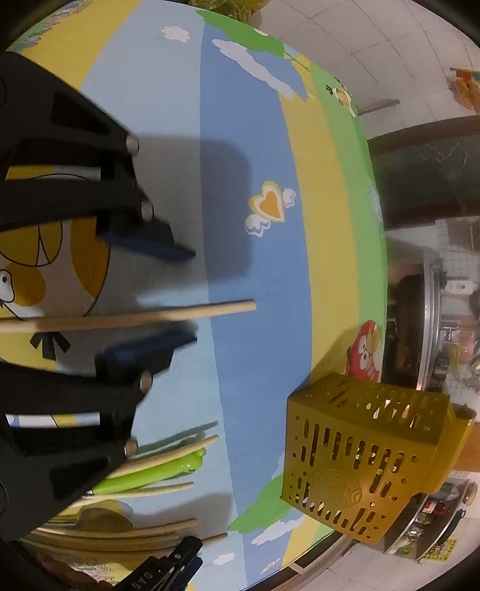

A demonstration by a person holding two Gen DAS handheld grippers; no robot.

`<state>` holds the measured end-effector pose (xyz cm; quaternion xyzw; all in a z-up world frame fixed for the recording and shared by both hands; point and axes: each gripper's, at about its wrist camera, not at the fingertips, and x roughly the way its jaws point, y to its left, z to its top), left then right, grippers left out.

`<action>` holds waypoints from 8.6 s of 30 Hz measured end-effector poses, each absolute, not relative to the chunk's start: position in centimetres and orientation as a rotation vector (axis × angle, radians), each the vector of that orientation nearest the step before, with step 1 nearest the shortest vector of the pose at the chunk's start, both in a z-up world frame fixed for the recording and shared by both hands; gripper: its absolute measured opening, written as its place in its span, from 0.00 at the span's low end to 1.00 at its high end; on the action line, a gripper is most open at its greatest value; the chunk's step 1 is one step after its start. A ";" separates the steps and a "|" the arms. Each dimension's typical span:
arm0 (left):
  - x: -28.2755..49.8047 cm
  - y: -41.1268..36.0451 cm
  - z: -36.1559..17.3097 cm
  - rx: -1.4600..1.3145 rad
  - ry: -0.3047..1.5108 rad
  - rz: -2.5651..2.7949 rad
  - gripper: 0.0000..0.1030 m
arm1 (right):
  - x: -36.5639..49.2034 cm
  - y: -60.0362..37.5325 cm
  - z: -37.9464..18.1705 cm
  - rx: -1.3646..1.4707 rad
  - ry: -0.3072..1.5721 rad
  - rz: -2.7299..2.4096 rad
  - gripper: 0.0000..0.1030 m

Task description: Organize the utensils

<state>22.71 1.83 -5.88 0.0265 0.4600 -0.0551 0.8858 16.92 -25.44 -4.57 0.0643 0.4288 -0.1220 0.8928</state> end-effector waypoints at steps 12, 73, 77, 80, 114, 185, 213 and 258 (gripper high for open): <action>21.6 1.7 -4.3 -0.029 0.944 -0.156 0.04 | 17.2 -25.2 -2.9 0.176 0.824 -0.185 0.03; 13.7 1.1 6.4 -0.117 0.523 -0.125 0.05 | 11.4 -26.8 5.9 0.180 0.358 -0.033 0.06; 13.3 1.2 5.9 -0.131 0.532 -0.127 0.05 | 10.9 -26.9 5.9 0.172 0.338 -0.023 0.06; 12.7 1.3 5.6 -0.128 0.513 -0.122 0.05 | 10.2 -26.9 5.8 0.148 0.315 -0.025 0.06; 33.3 -9.0 13.9 -0.101 0.157 -0.304 0.05 | 29.1 -26.8 15.6 0.138 -0.041 0.032 0.06; 17.9 -2.3 -5.2 0.011 0.917 -0.137 0.95 | 12.7 -23.0 -4.5 0.126 0.885 -0.088 0.11; 19.5 -5.0 -5.7 0.037 0.999 -0.115 0.58 | 14.5 -27.4 -4.5 0.170 0.917 -0.055 0.10; 12.0 -3.1 6.8 -0.072 0.499 -0.219 0.04 | 8.5 -28.2 7.4 0.164 0.284 -0.065 0.06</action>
